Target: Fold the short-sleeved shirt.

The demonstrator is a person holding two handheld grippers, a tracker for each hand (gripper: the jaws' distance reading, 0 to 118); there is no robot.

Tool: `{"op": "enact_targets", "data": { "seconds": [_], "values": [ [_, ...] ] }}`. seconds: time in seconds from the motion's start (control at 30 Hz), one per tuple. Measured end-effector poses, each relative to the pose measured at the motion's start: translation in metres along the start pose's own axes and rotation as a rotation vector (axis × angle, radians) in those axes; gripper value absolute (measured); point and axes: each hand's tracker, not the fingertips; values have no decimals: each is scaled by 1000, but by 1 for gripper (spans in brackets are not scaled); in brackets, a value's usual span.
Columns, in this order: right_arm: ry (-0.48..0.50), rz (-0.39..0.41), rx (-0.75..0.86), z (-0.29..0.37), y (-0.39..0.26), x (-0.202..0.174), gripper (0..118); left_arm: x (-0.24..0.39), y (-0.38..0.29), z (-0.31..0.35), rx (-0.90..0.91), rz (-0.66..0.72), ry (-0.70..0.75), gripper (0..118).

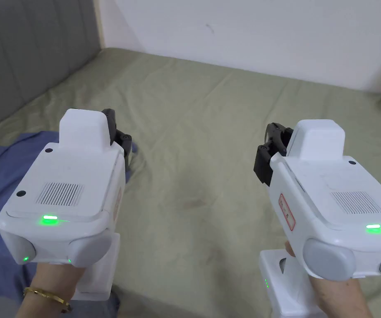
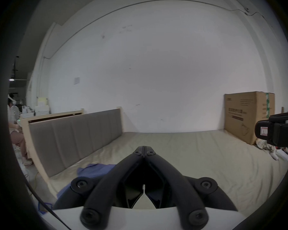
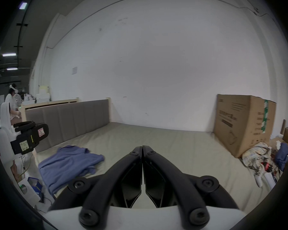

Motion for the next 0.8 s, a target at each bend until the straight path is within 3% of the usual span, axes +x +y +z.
{"op": "enact_targets", "data": {
  "seconds": [0.3, 0.7, 0.8],
  "values": [
    [194, 24, 0, -31, 6, -69, 0, -64, -5, 20, -18, -1, 192, 0],
    [287, 58, -10, -40, 4, -106, 0, -98, -14, 24, -45, 26, 284, 0],
    [287, 57, -18, -44, 5, -105, 0, -102, -13, 10, -76, 44, 266, 14]
  ]
}}
